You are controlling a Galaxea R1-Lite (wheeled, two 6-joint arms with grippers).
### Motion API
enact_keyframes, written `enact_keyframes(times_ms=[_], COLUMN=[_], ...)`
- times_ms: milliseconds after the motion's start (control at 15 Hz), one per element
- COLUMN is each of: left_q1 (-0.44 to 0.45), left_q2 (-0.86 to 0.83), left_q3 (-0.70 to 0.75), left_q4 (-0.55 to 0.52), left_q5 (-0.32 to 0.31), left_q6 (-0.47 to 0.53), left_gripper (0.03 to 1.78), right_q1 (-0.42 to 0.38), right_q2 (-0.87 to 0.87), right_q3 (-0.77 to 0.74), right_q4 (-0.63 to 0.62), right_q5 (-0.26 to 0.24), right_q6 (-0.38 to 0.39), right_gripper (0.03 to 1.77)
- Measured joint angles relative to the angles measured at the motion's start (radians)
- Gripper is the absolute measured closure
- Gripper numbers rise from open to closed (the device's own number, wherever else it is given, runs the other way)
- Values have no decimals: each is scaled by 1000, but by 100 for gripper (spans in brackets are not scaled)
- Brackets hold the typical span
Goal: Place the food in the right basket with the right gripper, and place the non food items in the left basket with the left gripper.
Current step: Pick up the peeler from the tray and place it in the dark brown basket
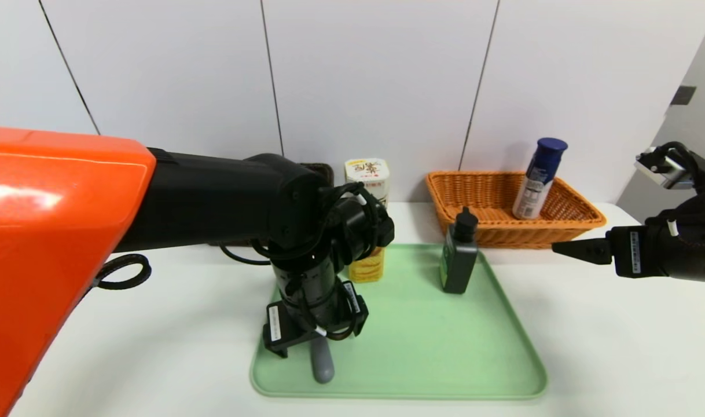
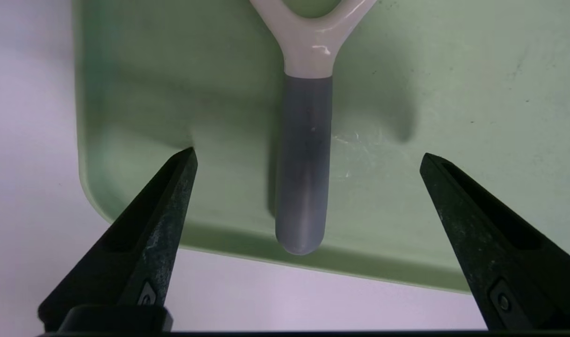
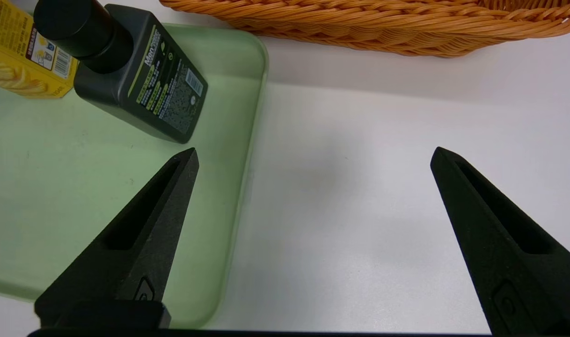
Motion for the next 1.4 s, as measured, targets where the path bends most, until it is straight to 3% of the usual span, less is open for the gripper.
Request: enact_keyframes(times_ms=[1067, 1400], left_q1=[0, -2], left_q2=[50, 53], left_q3=[-4, -11], left_q4=[6, 7], left_q5=[7, 6], left_q6=[38, 53], left_gripper=[12, 83], right_q1=[-1, -1], right_q2=[-3, -8], right_q3=[4, 8], right_q4=[0, 0], right_q5=[16, 15], right_q6=[-8, -8], right_gripper=[9, 9])
